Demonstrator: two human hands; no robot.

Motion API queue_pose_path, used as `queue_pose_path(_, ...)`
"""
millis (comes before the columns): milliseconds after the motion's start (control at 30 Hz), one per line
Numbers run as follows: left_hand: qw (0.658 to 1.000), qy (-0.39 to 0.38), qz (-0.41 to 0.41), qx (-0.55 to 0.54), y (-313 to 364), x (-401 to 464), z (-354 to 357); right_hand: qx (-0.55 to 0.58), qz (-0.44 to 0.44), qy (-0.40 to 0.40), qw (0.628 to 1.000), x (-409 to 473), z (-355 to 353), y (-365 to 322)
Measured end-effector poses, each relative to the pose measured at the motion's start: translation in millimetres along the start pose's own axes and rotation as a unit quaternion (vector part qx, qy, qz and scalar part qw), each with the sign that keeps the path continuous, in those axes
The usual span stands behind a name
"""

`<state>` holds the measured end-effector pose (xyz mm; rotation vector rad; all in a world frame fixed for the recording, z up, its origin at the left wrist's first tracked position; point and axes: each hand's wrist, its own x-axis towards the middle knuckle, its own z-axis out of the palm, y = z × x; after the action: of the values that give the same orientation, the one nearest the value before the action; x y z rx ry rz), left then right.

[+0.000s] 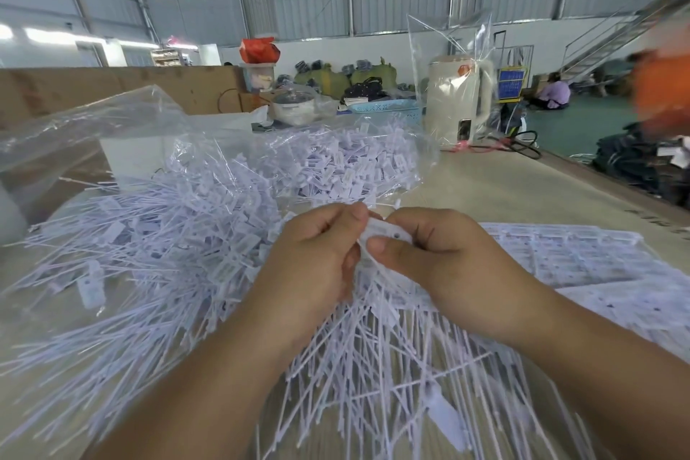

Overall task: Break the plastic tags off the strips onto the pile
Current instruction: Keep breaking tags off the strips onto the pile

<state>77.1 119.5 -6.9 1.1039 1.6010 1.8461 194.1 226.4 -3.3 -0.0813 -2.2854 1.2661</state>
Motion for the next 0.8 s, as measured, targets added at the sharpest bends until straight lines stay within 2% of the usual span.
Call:
queue_pose_path(133,0.991,0.096,-0.025,-0.089,7.1,4.7,-16.9,-0.029,0.002,0.073,0.997,-0.5,-11.1,1.3)
queue_pose_path(200,0.986,0.115,-0.026,-0.117,11.6,8.7,-28.2,-0.027,0.009,0.076,0.997,-0.8,-21.5,-0.5)
queue_pose_path(333,0.997,0.039,-0.039,-0.061,9.1,7.7,-22.1,0.008,0.029,-0.004,1.000,-3.0,-21.6,-2.8)
queue_pose_path(467,0.999,-0.027,-0.021,0.033,7.4,0.7,-11.1,-0.020,0.027,-0.028,0.999,-4.5,-17.6,0.2)
queue_pose_path(700,0.996,-0.044,-0.041,0.071,9.2,-0.6,-10.9,-0.003,0.035,-0.043,0.998,-6.3,-15.1,3.4)
queue_pose_path(800,0.996,-0.045,-0.067,0.040,8.8,0.7,-10.5,0.030,0.031,-0.047,0.998,-6.2,-15.9,2.3)
